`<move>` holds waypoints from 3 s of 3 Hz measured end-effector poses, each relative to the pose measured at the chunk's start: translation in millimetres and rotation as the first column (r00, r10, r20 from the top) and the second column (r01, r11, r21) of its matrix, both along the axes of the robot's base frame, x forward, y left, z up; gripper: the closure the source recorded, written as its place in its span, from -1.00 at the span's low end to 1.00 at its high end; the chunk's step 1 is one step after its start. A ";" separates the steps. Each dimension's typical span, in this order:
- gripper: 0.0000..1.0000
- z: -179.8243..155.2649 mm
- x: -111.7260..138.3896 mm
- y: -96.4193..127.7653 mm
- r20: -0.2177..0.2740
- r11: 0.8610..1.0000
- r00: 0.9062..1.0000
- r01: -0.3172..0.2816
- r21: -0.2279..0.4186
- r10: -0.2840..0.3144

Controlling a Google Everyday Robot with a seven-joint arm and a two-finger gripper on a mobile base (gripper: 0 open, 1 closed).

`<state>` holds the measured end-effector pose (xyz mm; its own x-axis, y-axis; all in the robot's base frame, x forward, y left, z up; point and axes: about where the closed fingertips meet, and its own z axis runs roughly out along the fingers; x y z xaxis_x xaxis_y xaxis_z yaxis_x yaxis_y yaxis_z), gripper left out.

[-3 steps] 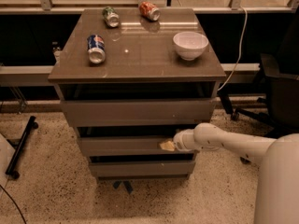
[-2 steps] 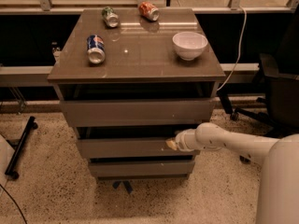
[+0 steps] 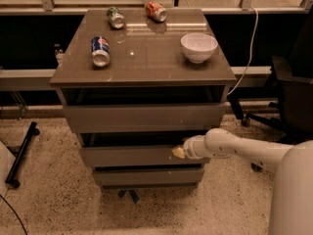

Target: Open middle drawer

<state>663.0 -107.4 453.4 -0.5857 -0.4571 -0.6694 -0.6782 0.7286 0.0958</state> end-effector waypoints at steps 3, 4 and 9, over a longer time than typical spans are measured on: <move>-1.00 0.1 0.0 0.0 0.000 1.000 1.000 0.000 0.000 0.000; -0.94 -20.1 -5.0 3.1 -0.073 0.985 0.988 -0.145 -0.094 0.138; 0.08 -29.7 -11.9 3.2 -0.169 0.921 0.933 -0.346 -0.180 0.318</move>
Offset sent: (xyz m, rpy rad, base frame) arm 0.0157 0.0024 -0.0190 -0.0795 0.0306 0.0562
